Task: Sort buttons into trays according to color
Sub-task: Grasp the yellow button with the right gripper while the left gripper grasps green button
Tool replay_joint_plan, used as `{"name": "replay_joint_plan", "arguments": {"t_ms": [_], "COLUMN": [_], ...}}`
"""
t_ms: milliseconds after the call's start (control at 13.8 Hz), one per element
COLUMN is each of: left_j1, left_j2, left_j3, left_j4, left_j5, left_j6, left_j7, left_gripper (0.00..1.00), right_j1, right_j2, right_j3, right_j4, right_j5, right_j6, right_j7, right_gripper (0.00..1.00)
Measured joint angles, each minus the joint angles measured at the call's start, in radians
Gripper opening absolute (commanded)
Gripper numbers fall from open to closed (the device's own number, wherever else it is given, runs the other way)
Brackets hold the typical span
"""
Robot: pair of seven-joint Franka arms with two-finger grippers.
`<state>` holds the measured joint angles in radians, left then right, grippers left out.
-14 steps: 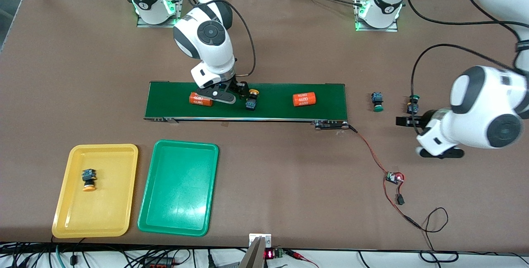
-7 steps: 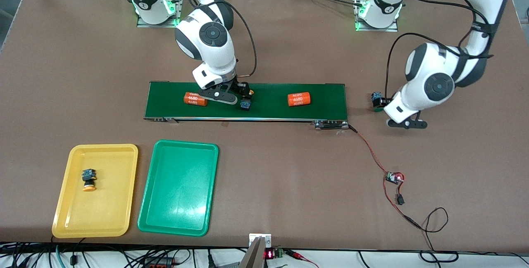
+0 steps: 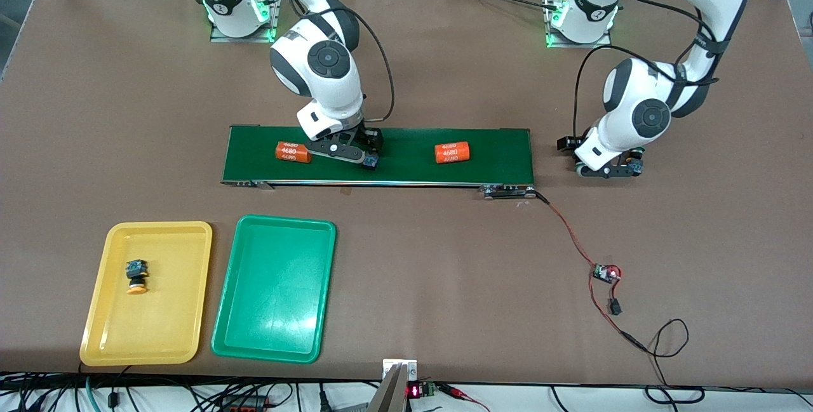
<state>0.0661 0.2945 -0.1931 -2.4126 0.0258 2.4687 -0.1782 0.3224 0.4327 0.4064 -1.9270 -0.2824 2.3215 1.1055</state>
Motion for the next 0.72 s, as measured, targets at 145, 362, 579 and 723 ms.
{"name": "replay_joint_plan", "arguments": {"t_ms": [145,362,579,723], "left_j1": [0.000,0.000,-0.001,-0.011], "left_j2": [0.023,0.019,-0.006,-0.027], "left_j3": [0.002,0.002,0.002,0.002], "left_j4": [-0.004,0.005,0.062,0.168], "left_j5": [0.000,0.000,0.000,0.000], "left_j6": [0.021,0.024,-0.018,-0.175], "left_j7": [-0.001,-0.004,-0.008,-0.008], "left_gripper": [0.19,0.05,0.06,0.06], "right_j1": [0.000,0.000,0.000,0.000], "right_j2": [0.013,0.025,0.038,0.055], "right_j3": [0.000,0.000,-0.005,-0.015], "right_j4": [0.002,0.005,0.005,0.005], "right_j5": [0.000,-0.001,-0.025,-0.039], "right_j6": [0.023,0.031,0.046,0.056], "right_j7": [0.000,0.000,0.000,-0.005], "right_gripper": [1.00,1.00,1.00,0.92]}}
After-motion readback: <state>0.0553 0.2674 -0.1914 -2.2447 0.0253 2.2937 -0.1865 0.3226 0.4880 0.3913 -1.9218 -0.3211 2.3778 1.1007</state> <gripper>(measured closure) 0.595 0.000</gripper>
